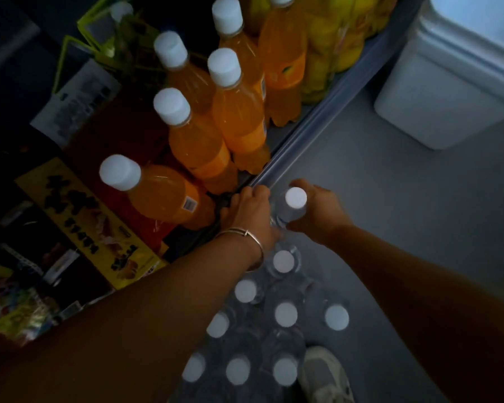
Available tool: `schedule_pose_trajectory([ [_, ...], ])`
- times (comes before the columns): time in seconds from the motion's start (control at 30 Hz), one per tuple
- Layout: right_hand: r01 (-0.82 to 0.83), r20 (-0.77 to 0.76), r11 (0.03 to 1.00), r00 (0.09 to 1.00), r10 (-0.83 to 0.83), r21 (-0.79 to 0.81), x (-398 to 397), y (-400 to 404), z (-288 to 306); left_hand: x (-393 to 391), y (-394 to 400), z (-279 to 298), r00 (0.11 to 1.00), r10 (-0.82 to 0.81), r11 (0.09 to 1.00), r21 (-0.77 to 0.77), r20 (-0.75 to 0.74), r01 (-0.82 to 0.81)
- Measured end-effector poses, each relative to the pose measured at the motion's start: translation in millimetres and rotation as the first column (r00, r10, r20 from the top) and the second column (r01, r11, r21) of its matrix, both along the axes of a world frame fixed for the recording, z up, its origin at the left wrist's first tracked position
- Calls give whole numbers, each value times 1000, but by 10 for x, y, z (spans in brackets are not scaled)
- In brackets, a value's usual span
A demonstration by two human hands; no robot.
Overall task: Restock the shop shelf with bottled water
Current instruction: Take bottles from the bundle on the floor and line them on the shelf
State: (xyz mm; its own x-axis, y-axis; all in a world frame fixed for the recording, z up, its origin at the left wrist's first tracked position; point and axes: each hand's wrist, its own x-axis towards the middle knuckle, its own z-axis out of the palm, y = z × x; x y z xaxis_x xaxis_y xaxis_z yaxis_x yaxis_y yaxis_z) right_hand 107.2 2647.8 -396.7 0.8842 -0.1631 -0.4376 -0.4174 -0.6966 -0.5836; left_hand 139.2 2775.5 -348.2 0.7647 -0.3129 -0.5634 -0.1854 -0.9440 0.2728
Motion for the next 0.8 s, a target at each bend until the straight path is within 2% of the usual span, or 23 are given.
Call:
schedule_pose_trajectory([
  [0.17, -6, 22, 1000, 1000, 6, 0, -84, -181, 695, -60, -82, 486, 999, -41, 999, -20, 32, 41],
  [0.37, -51, 117, 999, 992, 51, -2, -231, -251, 1943, -185, -91, 1507, 990, -106, 994, -23, 92, 108],
  [0.5, -99, 175, 995, 980, 99, -7, -354, -197, 3006, -292, -33, 2458, 980, -138, 990, -16, 141, 142],
  [0.6, -156, 212, 988, 965, 154, -5, -444, -146, 3921, -368, 73, 3283, 976, -139, 984, -90, 168, 155],
  [0.8, -261, 271, 958, 919, 285, -121, -563, 33, 5806, -438, 358, 4999, 961, -207, 970, -87, 184, 225],
])
